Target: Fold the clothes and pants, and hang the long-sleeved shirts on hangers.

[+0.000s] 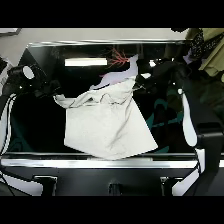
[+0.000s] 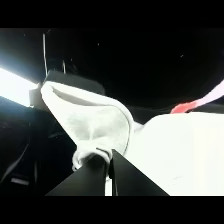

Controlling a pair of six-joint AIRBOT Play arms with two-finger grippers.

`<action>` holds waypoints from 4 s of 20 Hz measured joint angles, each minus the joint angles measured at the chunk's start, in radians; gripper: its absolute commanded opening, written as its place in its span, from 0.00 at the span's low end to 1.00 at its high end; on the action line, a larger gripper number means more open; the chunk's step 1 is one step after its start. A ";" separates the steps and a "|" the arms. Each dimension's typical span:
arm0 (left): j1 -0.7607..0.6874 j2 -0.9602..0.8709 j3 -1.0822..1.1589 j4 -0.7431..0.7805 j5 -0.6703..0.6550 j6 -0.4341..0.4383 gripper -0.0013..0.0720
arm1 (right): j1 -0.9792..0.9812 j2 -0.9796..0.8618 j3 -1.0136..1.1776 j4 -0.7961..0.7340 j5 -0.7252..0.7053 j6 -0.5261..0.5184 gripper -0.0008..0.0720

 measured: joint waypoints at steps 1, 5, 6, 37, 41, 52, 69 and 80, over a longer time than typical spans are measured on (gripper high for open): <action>0.000 -0.003 0.000 -0.001 -0.008 0.011 0.04 | -0.021 0.023 0.000 -0.006 -0.050 -0.056 0.61; 0.000 -0.008 0.000 -0.002 -0.067 0.062 0.04 | -0.134 0.160 -0.081 -0.090 -0.220 -0.209 0.61; 0.000 -0.008 0.000 -0.002 -0.081 0.072 0.04 | -0.169 0.206 -0.138 -0.103 -0.241 -0.229 0.62; 0.000 -0.007 0.000 -0.064 -0.196 0.122 0.04 | -0.340 0.675 -1.276 0.032 0.039 -0.410 0.41; 0.000 -0.006 0.000 -0.064 -0.196 0.122 0.04 | -0.340 0.676 -1.324 0.040 0.022 -0.420 0.06; -0.002 0.011 0.000 -0.064 -0.299 0.158 0.04 | -0.340 0.650 -0.814 -0.128 0.047 -0.268 0.06; -0.130 0.016 -0.076 -0.063 -0.375 0.194 0.04 | -0.356 0.243 -0.085 -0.213 -0.164 -0.102 0.69; -0.130 0.016 -0.078 -0.064 -0.375 0.232 0.04 | -0.226 0.773 -1.089 0.090 0.011 -0.108 0.87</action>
